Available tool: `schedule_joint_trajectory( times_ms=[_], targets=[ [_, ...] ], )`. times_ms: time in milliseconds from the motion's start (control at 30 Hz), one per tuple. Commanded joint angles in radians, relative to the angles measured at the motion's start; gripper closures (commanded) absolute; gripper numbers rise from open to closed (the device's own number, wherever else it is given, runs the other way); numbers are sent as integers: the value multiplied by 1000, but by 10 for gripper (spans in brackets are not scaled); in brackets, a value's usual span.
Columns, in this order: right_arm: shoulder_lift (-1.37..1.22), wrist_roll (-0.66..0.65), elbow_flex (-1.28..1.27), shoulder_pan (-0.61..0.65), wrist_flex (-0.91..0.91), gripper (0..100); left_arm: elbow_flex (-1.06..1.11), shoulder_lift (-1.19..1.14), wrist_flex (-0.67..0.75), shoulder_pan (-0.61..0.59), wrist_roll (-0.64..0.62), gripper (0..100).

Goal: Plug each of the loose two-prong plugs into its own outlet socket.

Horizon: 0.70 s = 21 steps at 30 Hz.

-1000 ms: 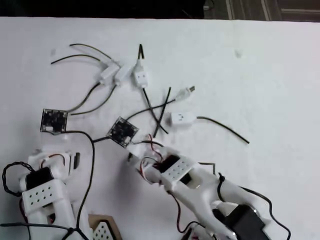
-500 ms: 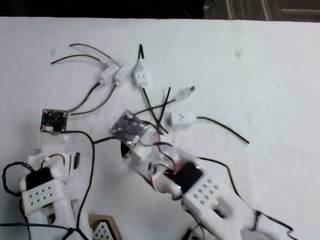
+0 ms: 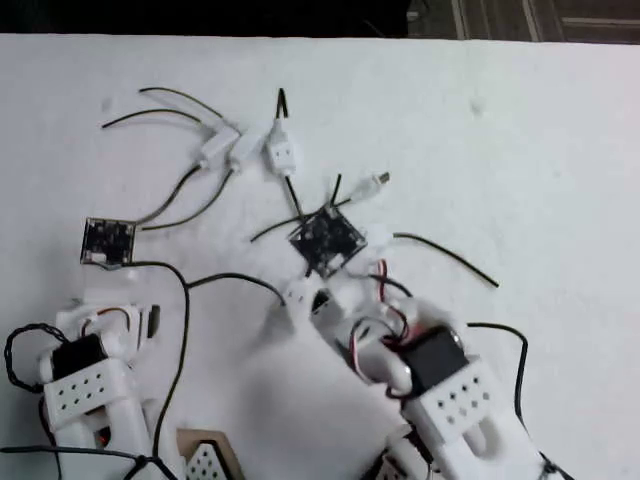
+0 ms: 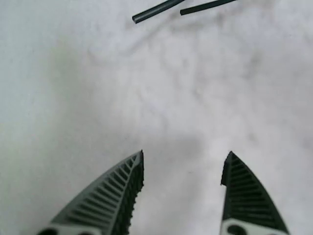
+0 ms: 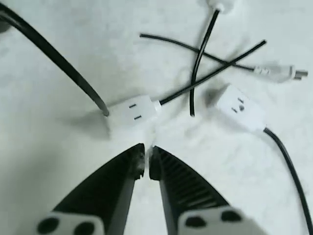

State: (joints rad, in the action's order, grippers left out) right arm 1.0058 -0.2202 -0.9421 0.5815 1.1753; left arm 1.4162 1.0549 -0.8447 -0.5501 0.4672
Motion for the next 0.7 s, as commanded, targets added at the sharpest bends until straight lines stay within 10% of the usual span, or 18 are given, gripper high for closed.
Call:
schedule_joint_trajectory(
  times_ms=[0,333,667],
  targets=[
    [-61,9,3,-44,7,981,-11,19,15,-24,0,736],
    [-128,71,-31,189,1,764,-9,19,15,-22,0,736],
    [-377,71,-28,277,-268,759,-8,19,15,-22,0,736]
  ],
)
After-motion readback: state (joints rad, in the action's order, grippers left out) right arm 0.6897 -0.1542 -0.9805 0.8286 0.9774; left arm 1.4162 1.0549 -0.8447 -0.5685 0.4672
